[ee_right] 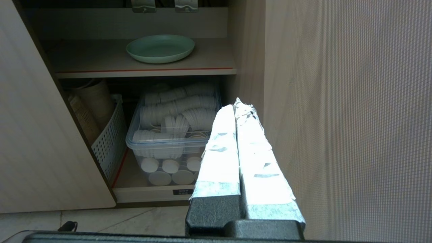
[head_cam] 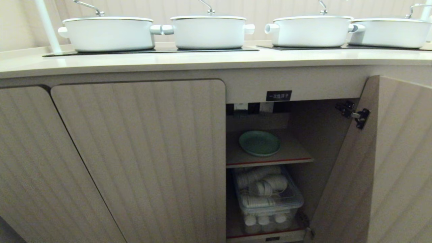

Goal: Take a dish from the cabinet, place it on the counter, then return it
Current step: Take the plate from the cabinet

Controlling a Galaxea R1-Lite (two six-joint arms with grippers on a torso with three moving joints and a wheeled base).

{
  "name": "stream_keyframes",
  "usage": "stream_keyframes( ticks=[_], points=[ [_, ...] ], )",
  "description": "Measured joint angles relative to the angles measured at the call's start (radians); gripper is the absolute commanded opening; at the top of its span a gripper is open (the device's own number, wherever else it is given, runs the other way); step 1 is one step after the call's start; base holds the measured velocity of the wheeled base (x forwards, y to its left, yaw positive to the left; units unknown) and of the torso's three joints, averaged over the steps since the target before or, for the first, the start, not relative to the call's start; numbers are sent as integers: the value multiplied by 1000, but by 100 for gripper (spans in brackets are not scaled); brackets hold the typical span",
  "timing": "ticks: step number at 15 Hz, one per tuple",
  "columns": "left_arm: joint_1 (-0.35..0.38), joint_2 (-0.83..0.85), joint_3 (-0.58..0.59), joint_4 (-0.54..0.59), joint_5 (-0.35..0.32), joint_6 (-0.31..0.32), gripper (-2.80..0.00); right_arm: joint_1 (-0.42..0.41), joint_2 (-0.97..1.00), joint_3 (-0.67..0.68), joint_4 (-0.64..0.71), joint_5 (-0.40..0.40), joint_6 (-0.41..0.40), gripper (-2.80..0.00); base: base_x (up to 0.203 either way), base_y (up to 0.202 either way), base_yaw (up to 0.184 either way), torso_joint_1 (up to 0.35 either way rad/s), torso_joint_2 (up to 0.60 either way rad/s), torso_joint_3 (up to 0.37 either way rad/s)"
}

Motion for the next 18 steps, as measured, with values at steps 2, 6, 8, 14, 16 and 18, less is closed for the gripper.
stream_keyframes(
  ticks=[2,6,8,14,16,18],
  points=[
    [0,0,0,0,0,0,-280,0,0,0,0,1,-2,-280,0,0,0,0,0,0],
    [0,0,0,0,0,0,-280,-1,0,0,2,4,-27,-280,0,0,0,0,0,0],
    [0,0,0,0,0,0,-280,-1,0,0,4,17,-64,-280,0,0,0,0,0,0],
    [0,0,0,0,0,0,-280,0,2,0,4,34,-88,-280,0,0,0,0,0,0],
    [0,0,0,0,0,0,-280,-1,17,0,4,34,-95,-280,0,0,0,0,0,0],
    [0,0,0,0,0,0,-280,0,59,0,-1,37,-122,-280,0,0,0,0,0,0]
  ],
)
